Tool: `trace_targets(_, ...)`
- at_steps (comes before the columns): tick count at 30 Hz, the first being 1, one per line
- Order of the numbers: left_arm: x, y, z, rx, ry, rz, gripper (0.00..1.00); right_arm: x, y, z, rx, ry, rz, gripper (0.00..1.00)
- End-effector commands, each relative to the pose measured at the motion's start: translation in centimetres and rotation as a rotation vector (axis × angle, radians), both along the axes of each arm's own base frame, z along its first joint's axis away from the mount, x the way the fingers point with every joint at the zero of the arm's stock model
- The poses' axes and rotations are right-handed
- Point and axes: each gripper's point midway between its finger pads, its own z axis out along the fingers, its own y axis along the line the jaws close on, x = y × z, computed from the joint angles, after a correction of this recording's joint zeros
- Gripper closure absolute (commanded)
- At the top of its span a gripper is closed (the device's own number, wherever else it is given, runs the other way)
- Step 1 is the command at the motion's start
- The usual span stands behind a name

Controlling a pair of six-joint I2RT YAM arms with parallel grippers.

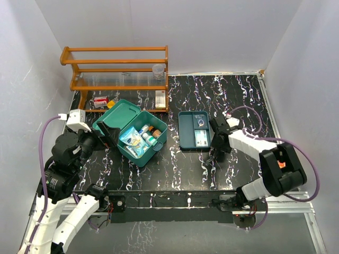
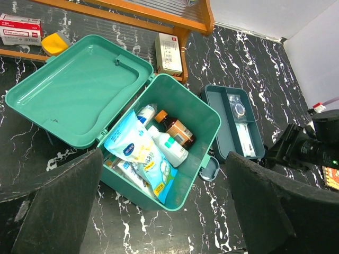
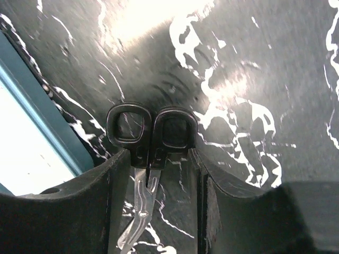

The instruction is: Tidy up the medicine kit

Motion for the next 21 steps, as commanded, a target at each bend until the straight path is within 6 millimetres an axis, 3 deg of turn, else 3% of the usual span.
trace_targets(1, 0.0, -0.2, 0.8, -0.002, -0.030, -0.016, 0.01, 2.4, 0.4, -0.7, -0.038, 0.009, 0.097, 0.56)
trace_targets(5, 0.0, -0.3, 0.8, -0.007, -0.025, -0.020, 0.01, 2.8, 1.3, -1.4, -0.015, 0.051, 0.145, 0.51)
trace_targets(11, -0.2, -0.3, 1.1, -0.008, -0.025, -0.019, 0.01, 2.9, 1.3, -0.1, -0.001, 0.014, 0.116, 0.48)
trace_targets(17, -0.1, -0.3, 1.1, -0.018, -0.025, -0.017, 0.01, 2.4, 0.4, 0.2, -0.034, 0.016, 0.077, 0.59)
trace_targets(21, -0.1, -0.8, 1.2, -0.022, -0.029, -0.044, 0.01, 2.4, 1.5, -0.4, 0.017, 0.028, 0.104, 0.68)
